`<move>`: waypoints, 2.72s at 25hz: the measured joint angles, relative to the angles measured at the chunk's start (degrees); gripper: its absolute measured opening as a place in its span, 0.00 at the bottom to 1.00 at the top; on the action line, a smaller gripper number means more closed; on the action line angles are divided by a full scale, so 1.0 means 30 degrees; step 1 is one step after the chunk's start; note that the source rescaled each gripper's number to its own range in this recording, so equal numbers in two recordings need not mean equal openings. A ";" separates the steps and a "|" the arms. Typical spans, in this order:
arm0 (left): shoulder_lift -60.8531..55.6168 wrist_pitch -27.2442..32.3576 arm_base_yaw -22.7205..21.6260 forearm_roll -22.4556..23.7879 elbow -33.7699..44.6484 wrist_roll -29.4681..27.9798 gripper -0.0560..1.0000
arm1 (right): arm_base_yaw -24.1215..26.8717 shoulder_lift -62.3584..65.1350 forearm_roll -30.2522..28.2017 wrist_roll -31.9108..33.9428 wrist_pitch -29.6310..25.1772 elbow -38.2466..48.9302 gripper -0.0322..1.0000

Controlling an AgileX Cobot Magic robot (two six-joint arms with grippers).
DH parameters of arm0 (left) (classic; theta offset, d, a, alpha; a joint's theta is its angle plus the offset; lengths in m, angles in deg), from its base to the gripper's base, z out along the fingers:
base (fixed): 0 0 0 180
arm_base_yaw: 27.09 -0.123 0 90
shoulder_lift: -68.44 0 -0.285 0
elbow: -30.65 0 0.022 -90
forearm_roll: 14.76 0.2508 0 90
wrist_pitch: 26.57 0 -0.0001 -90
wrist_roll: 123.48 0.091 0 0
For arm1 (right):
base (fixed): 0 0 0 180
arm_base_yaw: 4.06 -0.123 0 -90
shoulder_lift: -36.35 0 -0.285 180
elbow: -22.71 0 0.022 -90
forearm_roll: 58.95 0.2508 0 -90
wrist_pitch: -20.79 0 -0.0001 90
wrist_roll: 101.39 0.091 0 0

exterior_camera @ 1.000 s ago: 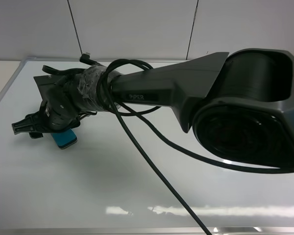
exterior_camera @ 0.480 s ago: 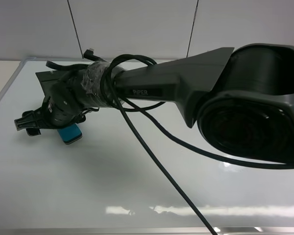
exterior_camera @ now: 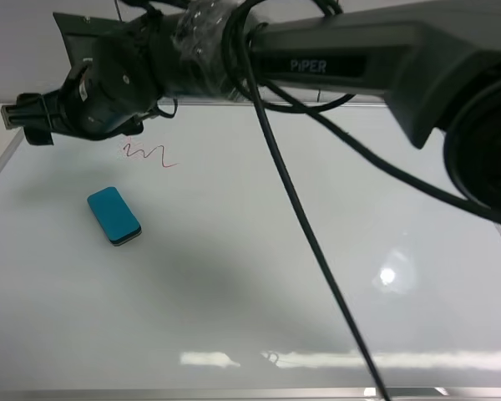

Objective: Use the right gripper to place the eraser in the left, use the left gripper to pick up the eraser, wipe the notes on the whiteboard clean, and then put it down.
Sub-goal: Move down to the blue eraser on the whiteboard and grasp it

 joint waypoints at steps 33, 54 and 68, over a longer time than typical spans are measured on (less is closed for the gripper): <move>0.0000 0.0000 0.0000 0.0000 0.0000 0.0000 1.00 | 1.0604 1.4271 -0.3236 -0.3876 -0.3534 1.0134 1.00; 0.0000 0.0000 0.0000 0.0000 0.0000 0.0000 1.00 | 1.9873 3.3251 -0.1993 -0.5732 -0.4585 2.2473 1.00; 0.0000 0.0000 0.0000 0.0000 0.0000 0.0000 1.00 | 1.9873 4.1474 -0.3282 -0.5907 -1.0458 2.4212 1.00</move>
